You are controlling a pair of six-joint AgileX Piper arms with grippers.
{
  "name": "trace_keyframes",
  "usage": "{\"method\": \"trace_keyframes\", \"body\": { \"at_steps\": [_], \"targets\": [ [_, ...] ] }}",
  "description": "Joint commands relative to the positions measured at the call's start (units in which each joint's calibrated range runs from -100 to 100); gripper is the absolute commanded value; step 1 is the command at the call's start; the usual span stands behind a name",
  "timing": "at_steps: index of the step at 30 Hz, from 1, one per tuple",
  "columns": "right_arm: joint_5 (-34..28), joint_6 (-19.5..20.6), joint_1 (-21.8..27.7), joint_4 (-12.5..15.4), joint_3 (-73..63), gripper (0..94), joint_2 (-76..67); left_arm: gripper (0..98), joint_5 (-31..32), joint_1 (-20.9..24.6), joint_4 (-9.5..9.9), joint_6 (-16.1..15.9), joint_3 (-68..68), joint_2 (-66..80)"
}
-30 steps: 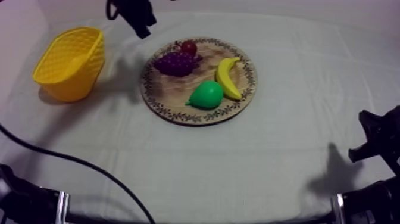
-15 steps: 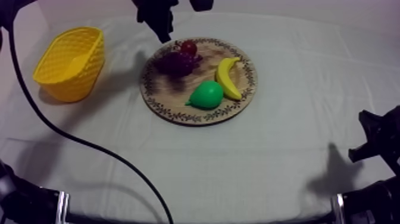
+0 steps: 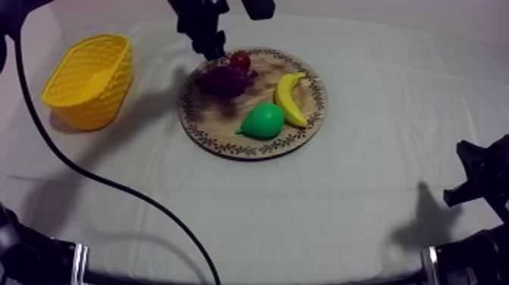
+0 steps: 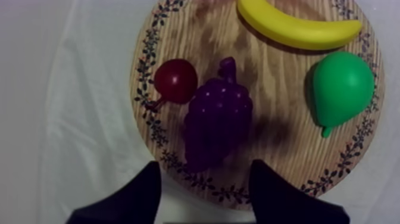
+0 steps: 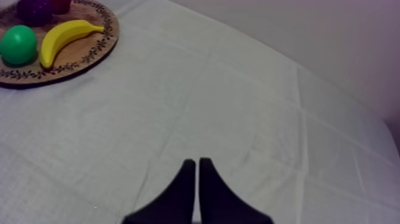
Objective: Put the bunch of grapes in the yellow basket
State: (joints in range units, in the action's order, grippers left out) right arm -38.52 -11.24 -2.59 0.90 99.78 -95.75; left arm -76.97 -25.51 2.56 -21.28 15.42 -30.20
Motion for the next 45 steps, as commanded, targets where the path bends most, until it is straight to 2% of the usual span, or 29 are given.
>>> {"method": "trace_keyframes", "body": {
  "at_steps": [1, 6, 14, 38, 45],
  "targets": [
    [-0.03, -0.01, -0.01, 0.01, 0.00, 0.3, 0.00, 66.7, -0.03, -0.06, 0.06, 0.09, -0.29, 0.10],
    [-0.03, -0.01, -0.01, 0.01, 0.00, 0.3, 0.00, 73.1, -0.04, -0.01, 0.09, 0.33, -0.87, -0.25],
    [-0.03, -0.01, -0.01, 0.01, 0.00, 0.3, 0.00, 75.5, -1.13, 0.71, 0.03, 0.78, 0.52, -4.66],
    [-0.03, -0.01, -0.01, 0.01, 0.00, 0.3, 0.00, 77.0, -6.78, 0.58, 0.13, 2.14, 14.33, -21.09],
    [-0.03, -0.01, -0.01, 0.01, 0.00, 0.3, 0.00, 74.0, -8.87, 0.86, -0.05, 2.21, 17.26, -24.38]
  ]
}}
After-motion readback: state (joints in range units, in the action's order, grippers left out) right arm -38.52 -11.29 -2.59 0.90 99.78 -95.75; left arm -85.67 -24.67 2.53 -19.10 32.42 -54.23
